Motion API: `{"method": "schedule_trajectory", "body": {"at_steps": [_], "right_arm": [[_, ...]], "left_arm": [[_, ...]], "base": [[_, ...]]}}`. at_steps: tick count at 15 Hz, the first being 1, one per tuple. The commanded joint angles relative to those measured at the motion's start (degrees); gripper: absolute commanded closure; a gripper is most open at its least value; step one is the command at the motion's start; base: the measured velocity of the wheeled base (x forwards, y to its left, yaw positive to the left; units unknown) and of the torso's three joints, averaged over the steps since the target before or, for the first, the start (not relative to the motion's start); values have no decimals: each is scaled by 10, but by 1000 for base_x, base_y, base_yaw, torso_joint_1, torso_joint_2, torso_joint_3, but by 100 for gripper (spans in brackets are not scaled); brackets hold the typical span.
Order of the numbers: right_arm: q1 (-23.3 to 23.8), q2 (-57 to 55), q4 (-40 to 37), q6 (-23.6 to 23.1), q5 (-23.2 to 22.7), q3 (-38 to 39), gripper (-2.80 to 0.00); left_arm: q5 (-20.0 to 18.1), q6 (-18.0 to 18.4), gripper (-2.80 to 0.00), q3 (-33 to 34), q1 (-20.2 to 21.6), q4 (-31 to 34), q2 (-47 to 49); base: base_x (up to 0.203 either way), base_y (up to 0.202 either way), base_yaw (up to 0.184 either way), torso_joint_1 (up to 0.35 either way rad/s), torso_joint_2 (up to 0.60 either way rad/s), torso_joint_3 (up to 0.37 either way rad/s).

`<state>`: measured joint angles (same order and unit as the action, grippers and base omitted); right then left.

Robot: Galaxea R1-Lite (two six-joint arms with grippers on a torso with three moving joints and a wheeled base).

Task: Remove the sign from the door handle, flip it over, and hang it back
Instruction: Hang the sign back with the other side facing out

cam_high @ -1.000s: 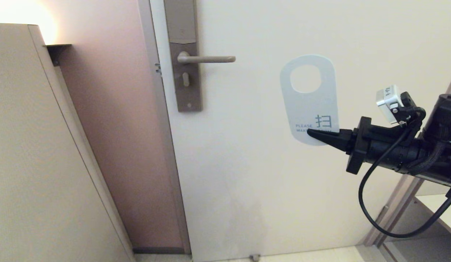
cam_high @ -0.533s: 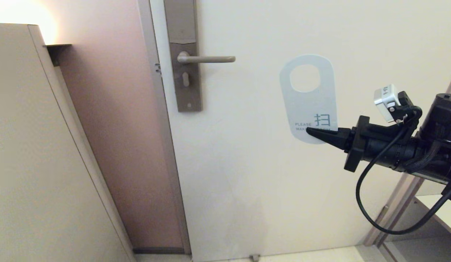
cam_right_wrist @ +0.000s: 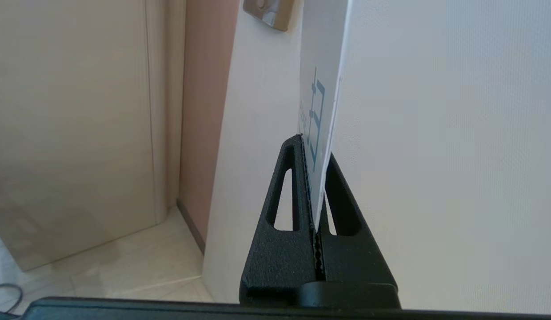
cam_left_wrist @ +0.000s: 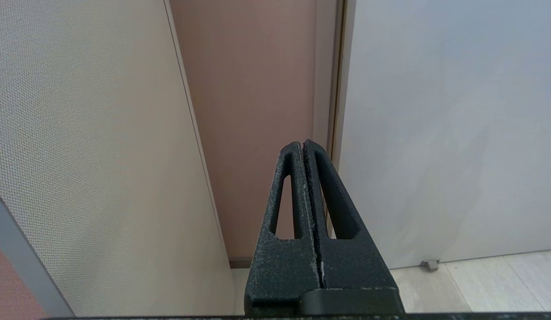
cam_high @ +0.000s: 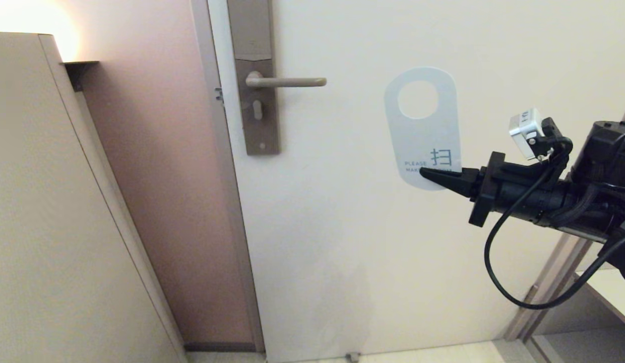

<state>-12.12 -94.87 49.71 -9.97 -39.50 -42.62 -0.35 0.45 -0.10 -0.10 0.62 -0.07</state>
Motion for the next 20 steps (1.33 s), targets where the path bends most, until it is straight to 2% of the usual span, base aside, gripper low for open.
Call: {"method": "schedule_trajectory", "body": {"at_steps": [1,4,7,11,15,18,20], "right_arm": [[2,-8,3,-1,3,-5,0],[0,-19,3,-2,41,-26,0],[-22,-39,3,-3,93,-54,0],[-45,-47,6,-3,138,-61,0],[-91,-68,53,-1,258,-63,0],[-119,-75,57,0,317,-69,0],[-136,-86,57,-1,375,-81,0]], "left_arm": [[0,0,0,0,0,0,1],[0,0,0,0,0,0,1],[0,0,0,0,0,0,1],[0,0,0,-1,0,0,1],[0,0,0,0,0,0,1],[0,0,0,0,0,0,1],[0,0,0,0,0,0,1]], "base": [[0,0,0,0,0,0],[0,0,0,0,0,0],[0,0,0,0,0,0],[0,0,0,0,0,0],[0,0,0,0,0,0],[0,0,0,0,0,0],[0,0,0,0,0,0]]}}
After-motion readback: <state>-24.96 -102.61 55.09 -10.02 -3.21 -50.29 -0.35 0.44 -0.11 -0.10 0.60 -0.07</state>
